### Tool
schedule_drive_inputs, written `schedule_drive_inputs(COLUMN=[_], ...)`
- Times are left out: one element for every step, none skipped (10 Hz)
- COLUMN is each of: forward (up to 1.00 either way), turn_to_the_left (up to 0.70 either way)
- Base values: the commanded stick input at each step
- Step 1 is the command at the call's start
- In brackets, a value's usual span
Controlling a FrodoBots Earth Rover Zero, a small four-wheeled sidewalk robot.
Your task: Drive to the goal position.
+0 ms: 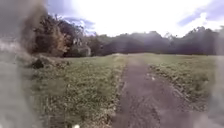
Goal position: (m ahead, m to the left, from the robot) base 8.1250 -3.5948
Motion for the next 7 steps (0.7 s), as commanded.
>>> schedule_drive_inputs(forward=[0.70,0.70,0.70,0.70,0.70,0.70,0.70], turn_to_the_left=[-0.35,-0.35,-0.35,-0.35,-0.35,-0.35,-0.35])
